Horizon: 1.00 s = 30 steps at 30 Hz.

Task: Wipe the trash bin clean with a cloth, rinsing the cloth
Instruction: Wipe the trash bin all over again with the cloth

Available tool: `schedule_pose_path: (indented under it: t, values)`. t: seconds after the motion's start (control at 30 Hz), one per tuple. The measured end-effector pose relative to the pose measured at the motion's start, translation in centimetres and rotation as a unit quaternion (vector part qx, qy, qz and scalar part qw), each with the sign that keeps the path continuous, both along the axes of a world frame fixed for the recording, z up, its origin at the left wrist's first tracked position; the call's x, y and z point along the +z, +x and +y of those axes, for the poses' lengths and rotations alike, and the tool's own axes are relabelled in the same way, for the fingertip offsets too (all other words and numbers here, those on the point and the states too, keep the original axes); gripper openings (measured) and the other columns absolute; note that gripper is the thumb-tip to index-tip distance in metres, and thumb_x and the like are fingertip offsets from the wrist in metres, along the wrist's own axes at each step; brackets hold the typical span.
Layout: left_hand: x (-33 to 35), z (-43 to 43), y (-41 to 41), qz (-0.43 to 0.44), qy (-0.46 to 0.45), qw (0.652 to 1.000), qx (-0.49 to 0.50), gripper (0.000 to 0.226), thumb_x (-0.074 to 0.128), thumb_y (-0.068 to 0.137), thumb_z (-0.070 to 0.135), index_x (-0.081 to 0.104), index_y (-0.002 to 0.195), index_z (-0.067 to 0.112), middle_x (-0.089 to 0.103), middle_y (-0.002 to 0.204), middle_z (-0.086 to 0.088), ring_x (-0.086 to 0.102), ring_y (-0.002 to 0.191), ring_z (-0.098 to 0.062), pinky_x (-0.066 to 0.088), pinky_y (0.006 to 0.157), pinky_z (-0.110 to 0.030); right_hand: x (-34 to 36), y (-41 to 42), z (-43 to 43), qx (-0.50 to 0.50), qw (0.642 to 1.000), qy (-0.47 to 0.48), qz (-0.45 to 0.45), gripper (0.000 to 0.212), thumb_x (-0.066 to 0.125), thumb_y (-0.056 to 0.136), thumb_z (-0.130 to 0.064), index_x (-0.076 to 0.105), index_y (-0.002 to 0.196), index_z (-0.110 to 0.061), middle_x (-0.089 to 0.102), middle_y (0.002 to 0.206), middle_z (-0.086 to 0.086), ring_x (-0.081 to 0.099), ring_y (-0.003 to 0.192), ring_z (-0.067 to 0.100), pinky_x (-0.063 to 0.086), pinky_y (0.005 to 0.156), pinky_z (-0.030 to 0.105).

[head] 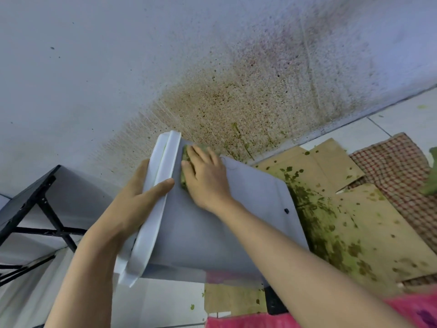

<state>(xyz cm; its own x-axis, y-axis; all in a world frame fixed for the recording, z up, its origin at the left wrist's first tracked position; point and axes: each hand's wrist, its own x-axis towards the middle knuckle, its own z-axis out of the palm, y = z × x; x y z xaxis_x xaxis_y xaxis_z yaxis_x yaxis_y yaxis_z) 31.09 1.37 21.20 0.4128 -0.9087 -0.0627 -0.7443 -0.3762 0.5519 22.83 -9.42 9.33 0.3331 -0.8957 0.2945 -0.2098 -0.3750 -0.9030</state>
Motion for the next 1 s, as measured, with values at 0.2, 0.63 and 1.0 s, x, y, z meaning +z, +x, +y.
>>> schedule_pose_path:
  t: [0.2, 0.63, 1.0]
  values:
    - [-0.1, 0.6, 0.4, 0.014, -0.007, 1.000, 0.007, 0.046, 0.063, 0.089, 0.049, 0.047, 0.132, 0.058, 0.067, 0.118, 0.020, 0.069, 0.098, -0.008, 0.053, 0.082, -0.033, -5.1, -2.5, -3.1, 0.000, 0.997, 0.048, 0.058, 0.066, 0.023, 0.099, -0.062, 0.022, 0.155, -0.027, 0.015, 0.164, -0.007, 0.009, 0.150, 0.022, 0.011, 0.121, 0.045]
    - [-0.3, 0.2, 0.5, 0.009, -0.022, 0.999, 0.034, 0.042, 0.063, 0.090, 0.048, 0.050, 0.129, 0.055, 0.067, 0.110, 0.022, 0.069, 0.095, -0.014, 0.054, 0.083, -0.040, -13.5, -8.6, -3.9, -0.054, 0.978, 0.192, 0.058, 0.055, 0.030, 0.104, -0.043, 0.030, 0.153, -0.018, 0.020, 0.162, -0.001, 0.012, 0.149, 0.022, 0.011, 0.120, 0.038]
    - [-0.1, -0.5, 0.5, 0.000, -0.001, 1.000, 0.030, 0.069, 0.067, 0.075, 0.063, 0.045, 0.138, 0.047, 0.063, 0.127, 0.006, 0.066, 0.103, -0.026, 0.052, 0.095, -0.052, -15.3, -11.6, 6.5, -0.098, 0.974, 0.204, 0.005, 0.050, 0.033, 0.105, -0.033, 0.032, 0.152, -0.017, 0.025, 0.161, -0.003, 0.016, 0.147, 0.014, 0.014, 0.122, 0.033]
